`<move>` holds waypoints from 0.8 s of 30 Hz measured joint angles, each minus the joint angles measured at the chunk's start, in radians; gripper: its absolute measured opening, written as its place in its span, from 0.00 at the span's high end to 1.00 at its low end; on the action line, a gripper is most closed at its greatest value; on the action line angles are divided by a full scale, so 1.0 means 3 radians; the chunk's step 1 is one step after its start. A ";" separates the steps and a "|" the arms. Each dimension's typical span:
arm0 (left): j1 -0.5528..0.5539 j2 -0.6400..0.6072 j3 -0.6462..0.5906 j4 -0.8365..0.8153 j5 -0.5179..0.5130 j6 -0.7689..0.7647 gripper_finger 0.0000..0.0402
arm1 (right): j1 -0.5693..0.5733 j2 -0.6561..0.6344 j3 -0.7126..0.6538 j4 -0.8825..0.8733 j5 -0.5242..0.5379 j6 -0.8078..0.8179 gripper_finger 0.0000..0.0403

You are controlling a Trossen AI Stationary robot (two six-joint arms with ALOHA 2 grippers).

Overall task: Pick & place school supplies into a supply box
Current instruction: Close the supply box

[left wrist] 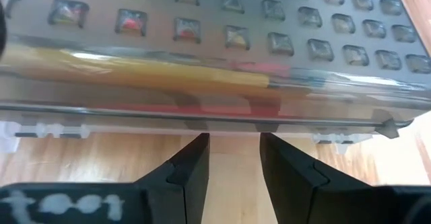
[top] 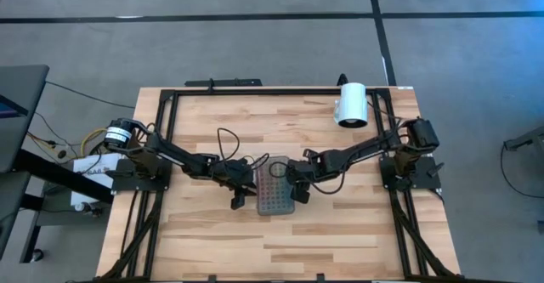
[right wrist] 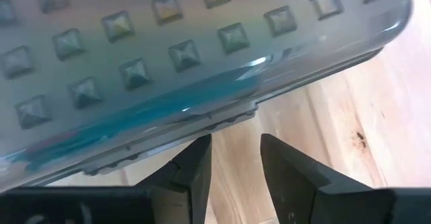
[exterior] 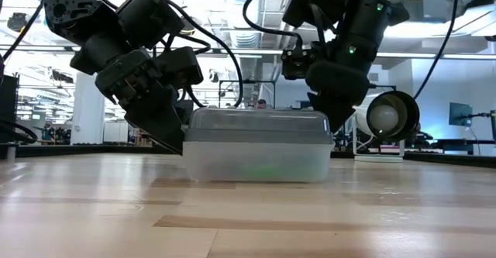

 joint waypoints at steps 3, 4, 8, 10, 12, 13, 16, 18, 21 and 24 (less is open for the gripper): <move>0.0000 0.0000 0.0000 -0.0007 -0.0039 0.0000 0.69 | 0.0027 0.0000 0.0000 0.0001 -0.0034 0.0012 0.70; 0.0000 0.0000 0.0000 -0.0010 -0.0056 0.0000 0.69 | 0.0039 0.0000 0.0000 0.0004 -0.0045 0.0022 0.70; 0.0000 0.0000 0.0000 -0.0018 -0.0102 0.0000 0.69 | 0.0100 0.0000 0.0000 0.0011 -0.0051 0.0025 0.70; -0.0001 0.0000 0.0000 -0.0019 -0.0121 0.0000 0.69 | 0.0120 0.0000 0.0000 0.0012 -0.0051 0.0031 0.70; 0.0002 0.0000 0.0000 -0.0020 -0.0128 0.0000 0.69 | 0.0135 0.0000 0.0000 0.0030 -0.0055 0.0033 0.70; 0.0004 0.0000 0.0000 -0.0020 -0.0131 0.0000 0.69 | 0.0135 0.0000 0.0000 0.0053 -0.0058 0.0033 0.70; 0.0003 -0.0001 0.0000 -0.0030 -0.0164 0.0000 0.69 | 0.0162 0.0000 -0.0001 0.0141 -0.0065 0.0029 0.70; 0.0003 -0.0001 0.0000 -0.0026 -0.0164 0.0000 0.69 | 0.0177 0.0000 -0.0001 0.0153 -0.0063 0.0038 0.70; 0.0003 -0.0001 0.0000 -0.0020 -0.0179 0.0000 0.69 | 0.0178 0.0000 -0.0001 0.0097 -0.0065 0.0084 0.70; 0.0006 -0.0001 0.0000 -0.0015 -0.0198 -0.0001 0.69 | 0.0176 0.0000 -0.0001 0.0042 -0.0063 0.0088 0.70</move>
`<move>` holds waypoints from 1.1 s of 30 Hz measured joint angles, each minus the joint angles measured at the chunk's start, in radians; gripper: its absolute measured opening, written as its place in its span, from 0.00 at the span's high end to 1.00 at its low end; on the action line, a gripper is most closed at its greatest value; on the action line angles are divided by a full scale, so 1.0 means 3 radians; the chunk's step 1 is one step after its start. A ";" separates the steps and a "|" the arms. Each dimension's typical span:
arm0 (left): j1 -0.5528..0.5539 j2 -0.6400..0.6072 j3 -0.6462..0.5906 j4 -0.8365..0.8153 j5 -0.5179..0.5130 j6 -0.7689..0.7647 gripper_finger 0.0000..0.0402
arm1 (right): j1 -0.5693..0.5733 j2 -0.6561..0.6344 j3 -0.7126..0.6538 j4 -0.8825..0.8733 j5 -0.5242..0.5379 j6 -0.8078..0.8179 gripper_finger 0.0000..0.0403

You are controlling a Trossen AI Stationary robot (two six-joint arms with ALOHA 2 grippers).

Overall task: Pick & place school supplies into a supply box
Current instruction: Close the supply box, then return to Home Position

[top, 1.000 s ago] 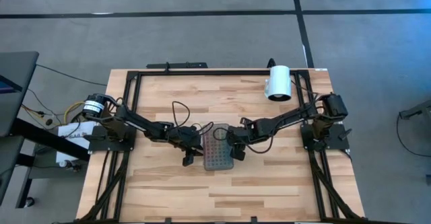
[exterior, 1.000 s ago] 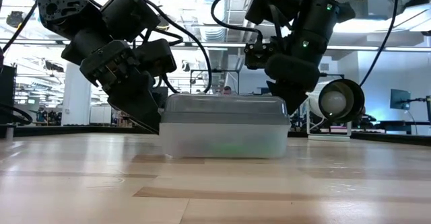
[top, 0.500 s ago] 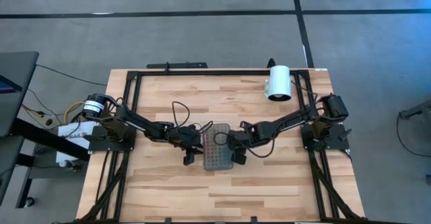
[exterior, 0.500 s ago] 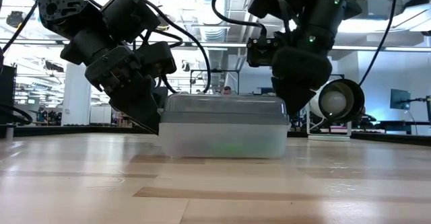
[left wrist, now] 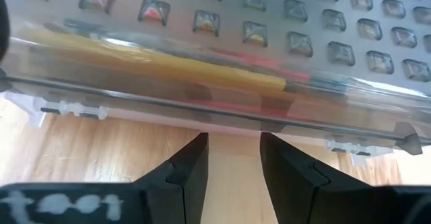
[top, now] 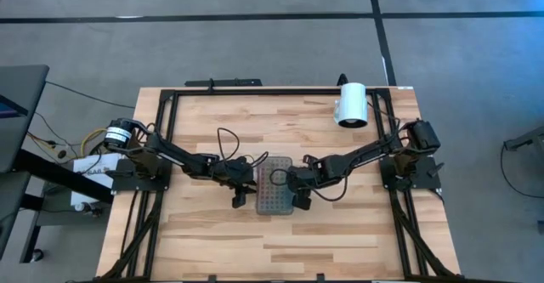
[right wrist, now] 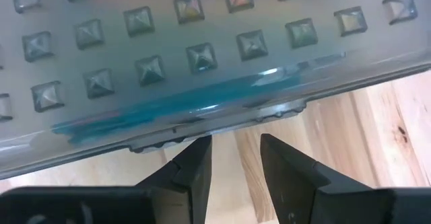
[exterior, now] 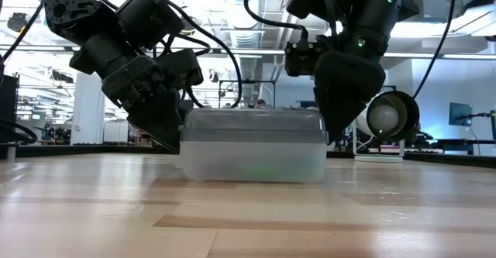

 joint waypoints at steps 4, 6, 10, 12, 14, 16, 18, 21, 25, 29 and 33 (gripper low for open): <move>0.0000 0.0000 0.0000 0.0012 -0.0006 -0.0018 0.69 | 0.0000 0.0000 0.0003 -0.0074 0.0004 0.0057 0.70; 0.0001 0.0000 0.0001 0.0019 -0.0005 -0.0020 0.69 | -0.0004 0.0000 0.0003 -0.0118 0.0008 0.0085 0.70; 0.0000 0.0000 0.0001 0.0016 0.0031 -0.0020 0.69 | -0.0006 0.0000 0.0004 -0.0124 0.0011 0.0088 0.70; 0.0001 0.0000 0.0003 0.0009 0.0063 -0.0034 0.69 | -0.0006 0.0000 0.0004 -0.0145 0.0011 0.0107 0.70; 0.0000 0.0000 0.0004 -0.0030 0.0122 -0.0062 0.69 | -0.0006 0.0000 0.0004 -0.0194 0.0010 0.0144 0.70; 0.0000 0.0000 0.0004 -0.0102 0.0184 -0.0087 0.69 | 0.0000 -0.0013 0.0003 -0.0257 0.0011 0.0172 0.70; 0.0000 -0.0004 0.0004 -0.0202 0.0218 -0.0097 0.69 | 0.0012 -0.0056 0.0003 -0.0321 0.0030 0.0174 0.70; -0.0006 -0.0074 0.0004 -0.0325 0.0218 -0.0100 0.69 | 0.0024 -0.0183 0.0000 -0.0445 0.0121 0.0174 0.70; -0.0006 -0.0359 0.0003 -0.0505 0.0159 -0.0085 0.69 | 0.0022 -0.0451 0.0003 -0.0534 0.0187 0.0172 0.70; -0.0001 -0.0968 0.0000 -0.0780 0.0047 0.0052 0.69 | 0.0028 -0.0867 0.0003 -0.0643 0.0178 0.0155 0.70; 0.0000 -0.1805 0.0000 -0.1022 -0.0183 0.0312 0.69 | 0.0038 -0.1316 0.0002 -0.0767 0.0230 0.0150 0.70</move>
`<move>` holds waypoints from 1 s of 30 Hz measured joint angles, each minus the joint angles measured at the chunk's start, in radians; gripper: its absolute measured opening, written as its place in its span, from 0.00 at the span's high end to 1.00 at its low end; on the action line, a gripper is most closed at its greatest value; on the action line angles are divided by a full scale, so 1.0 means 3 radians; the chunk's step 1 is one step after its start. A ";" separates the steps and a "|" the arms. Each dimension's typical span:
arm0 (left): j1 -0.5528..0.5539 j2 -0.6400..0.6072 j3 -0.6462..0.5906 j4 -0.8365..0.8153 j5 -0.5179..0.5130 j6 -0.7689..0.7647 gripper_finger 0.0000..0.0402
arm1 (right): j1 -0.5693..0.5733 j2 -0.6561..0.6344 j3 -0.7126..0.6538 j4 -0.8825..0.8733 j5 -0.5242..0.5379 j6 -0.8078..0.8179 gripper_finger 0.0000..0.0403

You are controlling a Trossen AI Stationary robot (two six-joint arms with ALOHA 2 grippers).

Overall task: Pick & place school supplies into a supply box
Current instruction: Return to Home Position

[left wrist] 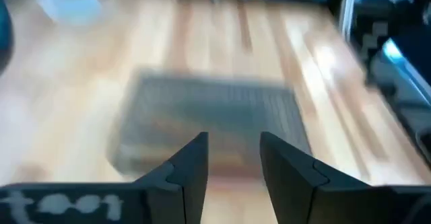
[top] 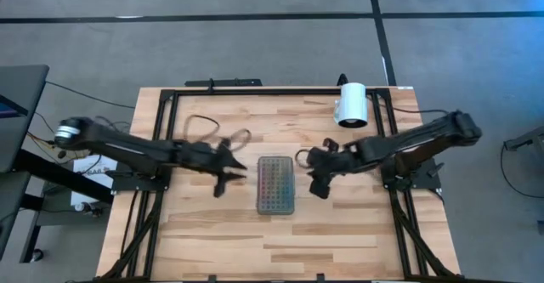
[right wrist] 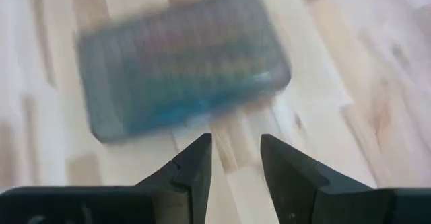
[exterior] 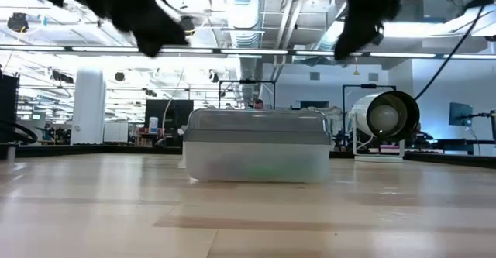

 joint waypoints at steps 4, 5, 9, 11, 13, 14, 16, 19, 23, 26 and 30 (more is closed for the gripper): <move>0.0000 -0.0876 0.0004 -0.0145 -0.0418 0.0162 0.69 | -0.0001 -0.0414 0.0001 -0.0004 0.0161 0.0269 0.70; 0.0000 -0.1092 0.0009 -0.0172 -0.0531 0.0170 0.69 | -0.0001 -0.0516 0.0001 0.0004 0.0212 0.0379 0.70; 0.0001 -0.1932 0.0008 -0.0300 -0.0827 0.0151 0.69 | 0.0031 -0.0908 0.0000 0.0000 0.0317 0.0578 0.70; 0.0000 -0.2334 0.0003 -0.0485 -0.0898 0.0160 0.69 | 0.0060 -0.1072 0.0003 0.0054 0.0318 0.0579 0.70; -0.0003 -0.2695 0.0004 -0.0572 -0.1043 0.0280 0.69 | 0.0113 -0.1240 0.0000 0.0042 0.0316 0.0555 0.70; -0.0003 -0.2875 0.0004 -0.0635 -0.1116 0.0310 0.69 | 0.0139 -0.1311 0.0000 0.0055 0.0318 0.0547 0.70; 0.0003 -0.3191 0.0004 -0.0745 -0.1170 0.0318 0.69 | 0.0185 -0.1457 0.0001 0.0060 0.0337 0.0525 0.70; 0.0000 -0.3550 0.0004 -0.0990 -0.1108 0.0300 0.69 | 0.0283 -0.1614 0.0001 0.0112 0.0486 0.0470 0.70; 0.0000 -0.3768 0.0003 -0.1181 -0.0651 0.0163 0.69 | 0.0482 -0.1724 0.0001 0.0246 0.0855 0.0158 0.70; 0.0000 -0.3760 -0.0001 -0.1233 -0.0186 0.0394 0.69 | 0.0646 -0.1763 0.0001 0.0261 0.1220 -0.0040 0.70; 0.0000 -0.3722 -0.0001 -0.1482 0.0024 0.0417 0.69 | 0.0772 -0.1779 0.0000 0.0044 0.1677 0.0163 0.70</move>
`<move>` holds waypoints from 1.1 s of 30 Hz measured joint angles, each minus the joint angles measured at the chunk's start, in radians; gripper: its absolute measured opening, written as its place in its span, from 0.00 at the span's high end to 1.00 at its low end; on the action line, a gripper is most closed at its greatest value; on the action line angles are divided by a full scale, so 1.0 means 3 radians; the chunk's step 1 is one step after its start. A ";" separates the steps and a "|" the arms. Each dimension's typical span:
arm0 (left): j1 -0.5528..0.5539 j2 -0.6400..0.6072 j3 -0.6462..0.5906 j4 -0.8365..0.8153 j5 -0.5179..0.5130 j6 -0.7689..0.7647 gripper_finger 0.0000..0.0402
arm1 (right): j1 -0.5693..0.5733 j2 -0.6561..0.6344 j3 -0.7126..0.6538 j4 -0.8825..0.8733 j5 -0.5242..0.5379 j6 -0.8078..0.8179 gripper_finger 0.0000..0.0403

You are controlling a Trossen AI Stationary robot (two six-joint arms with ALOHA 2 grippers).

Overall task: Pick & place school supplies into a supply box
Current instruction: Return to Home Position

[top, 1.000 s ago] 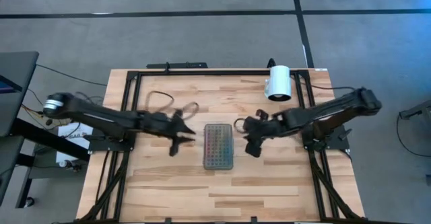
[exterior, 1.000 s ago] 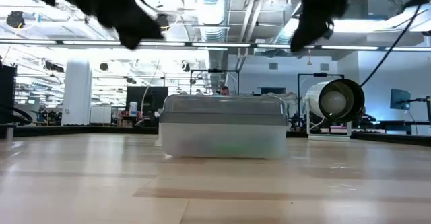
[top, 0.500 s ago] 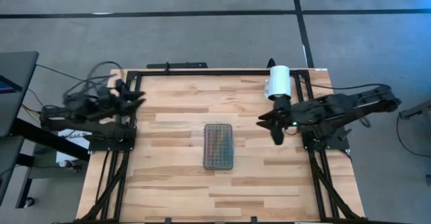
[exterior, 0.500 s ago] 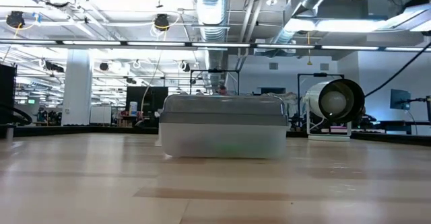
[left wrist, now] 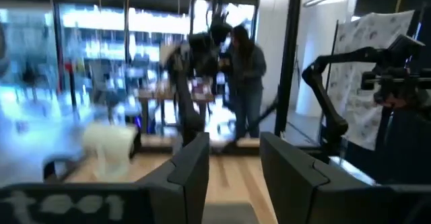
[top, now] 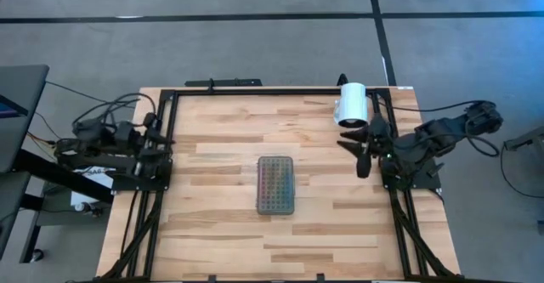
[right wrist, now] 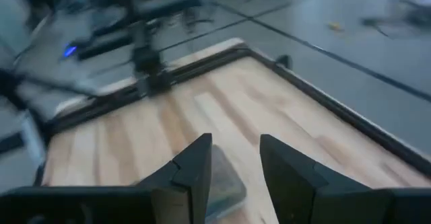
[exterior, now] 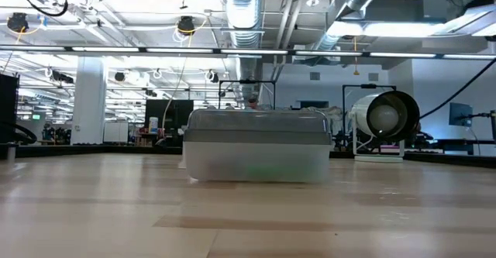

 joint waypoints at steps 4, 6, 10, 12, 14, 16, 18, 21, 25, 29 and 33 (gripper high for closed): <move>0.0000 -0.0004 0.0000 -0.0215 -0.0009 -0.0327 0.69 | -0.0076 -0.0145 0.0000 -0.0476 0.0187 0.1030 0.70; 0.0000 -0.0003 0.0000 -0.0275 -0.0005 -0.0405 0.69 | -0.0121 -0.0205 0.0000 -0.0673 0.0112 0.1632 0.70; 0.0000 -0.0004 0.0000 -0.0261 0.0026 -0.0603 0.69 | -0.0042 -0.0268 -0.0001 -0.0571 0.0113 0.1295 0.70; 0.0000 -0.0004 0.0000 -0.0271 -0.0004 -0.0436 0.69 | 0.0090 -0.0299 -0.0001 -0.0360 0.0117 0.0763 0.70; 0.0000 -0.0004 0.0000 -0.0352 -0.0011 -0.0226 0.69 | 0.0196 -0.0339 -0.0002 -0.0210 0.0105 0.0338 0.70; 0.0000 -0.0004 0.0000 -0.0439 -0.0024 -0.0095 0.69 | 0.0291 -0.0348 0.0002 -0.0174 0.0119 0.0063 0.70; 0.0000 -0.0004 0.0000 -0.0544 -0.0072 -0.0059 0.69 | 0.0376 -0.0341 0.0002 -0.0226 0.0128 -0.0083 0.70; 0.0000 -0.0004 0.0000 -0.0718 -0.0176 -0.0046 0.69 | 0.0505 -0.0333 -0.0005 -0.0332 0.0198 -0.0224 0.70; 0.0000 -0.0003 0.0000 -0.0749 -0.0300 0.0177 0.69 | 0.0663 -0.0411 -0.0011 -0.0535 0.0446 -0.0261 0.70; 0.0000 -0.0004 0.0000 -0.0719 -0.0345 0.0430 0.69 | 0.0826 -0.0680 -0.0217 -0.0222 0.0438 -0.0572 0.70; 0.0000 -0.0004 -0.0061 -0.0619 -0.0321 0.0470 0.69 | 0.0879 -0.1039 -0.0660 0.0858 -0.0214 -0.1444 0.70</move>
